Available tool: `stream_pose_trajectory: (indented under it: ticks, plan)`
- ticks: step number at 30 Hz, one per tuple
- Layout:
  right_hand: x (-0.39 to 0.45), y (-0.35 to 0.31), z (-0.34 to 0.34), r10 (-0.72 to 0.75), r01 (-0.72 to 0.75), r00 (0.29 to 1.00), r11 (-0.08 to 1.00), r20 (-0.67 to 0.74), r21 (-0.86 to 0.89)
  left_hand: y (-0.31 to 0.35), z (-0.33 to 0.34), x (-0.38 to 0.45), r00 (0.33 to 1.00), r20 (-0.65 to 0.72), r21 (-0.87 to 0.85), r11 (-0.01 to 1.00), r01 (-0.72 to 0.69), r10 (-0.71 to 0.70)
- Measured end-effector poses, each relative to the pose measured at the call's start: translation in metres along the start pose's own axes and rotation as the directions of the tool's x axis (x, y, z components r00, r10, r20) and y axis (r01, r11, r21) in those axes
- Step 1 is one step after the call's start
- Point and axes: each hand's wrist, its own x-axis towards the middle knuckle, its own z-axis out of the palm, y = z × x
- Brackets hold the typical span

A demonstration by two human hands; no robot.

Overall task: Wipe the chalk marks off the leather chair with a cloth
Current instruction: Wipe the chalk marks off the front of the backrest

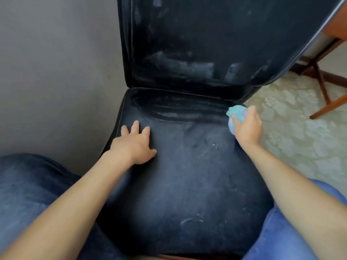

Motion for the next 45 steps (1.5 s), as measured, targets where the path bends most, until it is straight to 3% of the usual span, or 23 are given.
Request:
stream_pose_trajectory:
  ticks: [2,4,11,15,17,20,24,26,28,30,36,38,40,41,44,45]
  plan:
    - [-0.01,0.034,-0.02,0.157,-0.155,0.983,0.988,-0.096,0.024,0.0,0.0,0.0,1.0,0.022,0.011,1.0,-0.012,0.012]
    - [-0.036,0.047,-0.025,0.21,-0.203,0.968,0.977,-0.139,0.067,0.003,0.004,0.001,0.999,0.042,0.054,0.999,-0.007,0.004]
    - [-0.125,0.027,-0.011,0.061,-0.042,0.99,0.987,-0.124,0.154,0.042,0.05,-0.028,1.0,0.011,0.114,0.993,-0.027,0.026]
    - [-0.127,0.006,-0.011,0.071,-0.066,0.997,0.982,-0.018,0.178,0.056,0.082,-0.033,0.998,0.005,0.165,0.985,-0.06,0.06]
    - [-0.144,-0.02,-0.005,-0.048,0.026,0.994,0.974,0.095,0.225,0.052,0.086,-0.031,0.997,-0.024,0.131,0.989,-0.072,0.075]
    - [-0.183,-0.058,-0.001,-0.253,0.153,0.919,0.936,0.303,0.316,0.04,0.088,-0.03,0.989,-0.083,0.119,0.987,-0.111,0.121]
    - [-0.197,-0.026,-0.032,-0.339,0.244,0.863,0.929,0.375,0.278,0.032,0.089,-0.028,0.972,-0.15,0.144,0.977,-0.159,0.181]
    - [-0.189,0.006,-0.046,-0.248,0.182,0.913,0.959,0.324,0.219,0.027,0.085,-0.024,0.963,-0.162,0.141,0.971,-0.192,0.214]
    - [-0.178,0.03,-0.058,-0.065,0.002,0.966,0.969,0.25,0.246,0.019,0.082,-0.017,0.951,-0.182,0.163,0.962,-0.22,0.249]
    - [-0.168,0.039,-0.062,0.041,-0.094,0.976,0.965,0.212,0.247,0.012,0.08,-0.01,0.938,-0.195,0.191,0.949,-0.252,0.288]
    - [-0.178,0.05,-0.062,0.027,-0.075,0.982,0.964,0.185,0.257,0.006,0.075,0.005,0.913,-0.222,0.256,0.924,-0.284,0.342]
    - [-0.178,0.053,-0.064,-0.009,-0.034,0.982,0.974,0.187,0.222,0.01,0.079,0.002,0.853,-0.364,0.314,0.911,-0.265,0.374]
    - [-0.177,0.053,-0.063,-0.014,-0.006,0.987,0.993,0.163,0.117,0.026,0.094,-0.014,0.72,-0.539,0.347,0.894,-0.282,0.437]
    - [-0.177,0.052,-0.06,0.0,-0.011,0.991,0.997,0.135,0.081,0.039,0.108,-0.026,0.673,-0.565,0.357,0.876,-0.324,0.478]
    - [-0.171,0.044,-0.051,0.109,-0.108,0.988,0.994,0.107,-0.009,0.082,0.171,-0.059,0.63,-0.48,0.362,0.792,-0.492,0.611]
    - [-0.165,0.046,-0.049,0.168,-0.167,0.979,0.986,0.114,-0.016,0.093,0.189,-0.065,0.658,-0.432,0.33,0.788,-0.52,0.616]
